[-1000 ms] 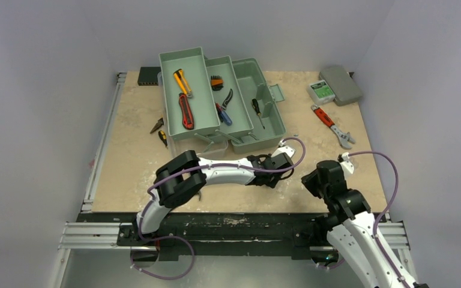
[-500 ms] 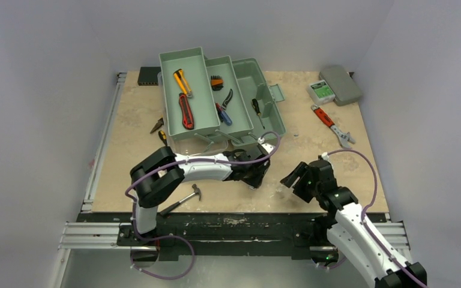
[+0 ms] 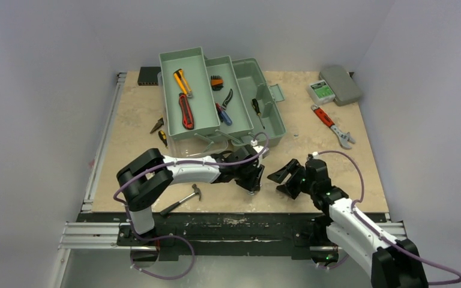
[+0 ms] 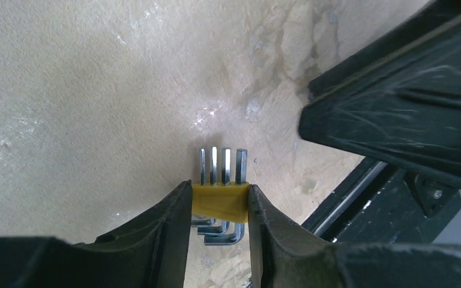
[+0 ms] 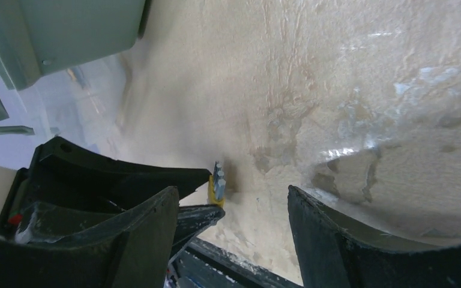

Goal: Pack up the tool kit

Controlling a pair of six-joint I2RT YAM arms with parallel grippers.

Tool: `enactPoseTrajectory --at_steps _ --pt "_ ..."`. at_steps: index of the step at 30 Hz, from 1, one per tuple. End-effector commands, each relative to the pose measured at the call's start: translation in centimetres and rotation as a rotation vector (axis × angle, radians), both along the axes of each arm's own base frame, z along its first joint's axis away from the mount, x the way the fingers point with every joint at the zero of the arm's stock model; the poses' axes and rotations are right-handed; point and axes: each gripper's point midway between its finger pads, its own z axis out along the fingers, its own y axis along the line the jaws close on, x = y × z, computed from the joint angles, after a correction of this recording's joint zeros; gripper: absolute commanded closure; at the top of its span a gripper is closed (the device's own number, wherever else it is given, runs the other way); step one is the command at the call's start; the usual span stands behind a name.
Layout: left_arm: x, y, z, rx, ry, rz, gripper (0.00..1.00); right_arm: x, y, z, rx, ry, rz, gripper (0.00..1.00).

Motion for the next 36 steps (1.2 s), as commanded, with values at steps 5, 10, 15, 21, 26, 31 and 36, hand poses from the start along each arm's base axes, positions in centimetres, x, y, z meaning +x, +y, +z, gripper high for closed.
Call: enactPoseTrajectory --at_steps 5,10,15,21,26,31,36 --pt "0.7 -2.2 5.2 -0.18 -0.063 -0.02 0.99 0.2 3.0 1.1 0.214 0.063 0.044 0.37" --pt "0.6 -2.7 5.3 -0.198 -0.062 -0.041 0.99 0.0 3.9 1.0 0.268 0.11 0.065 0.43" --pt "0.7 -3.2 5.4 -0.214 -0.065 -0.051 1.0 0.1 4.1 1.2 0.278 0.122 0.076 0.56" --pt "0.4 -4.2 6.0 -0.271 -0.058 -0.07 0.99 0.0 4.3 1.3 0.299 0.141 0.073 1.0" --pt "0.1 -3.5 6.8 -0.291 -0.072 -0.068 0.85 0.5 4.0 1.7 0.287 0.111 0.051 1.0" --pt "-0.2 -1.5 8.6 -0.301 -0.129 -0.042 0.44 1.1 3.1 2.4 0.226 0.07 0.032 1.0" --pt "-0.5 1.2 11.9 -0.283 -0.196 -0.018 0.26 2.0 1.7 4.2 0.099 -0.01 0.027 1.0"
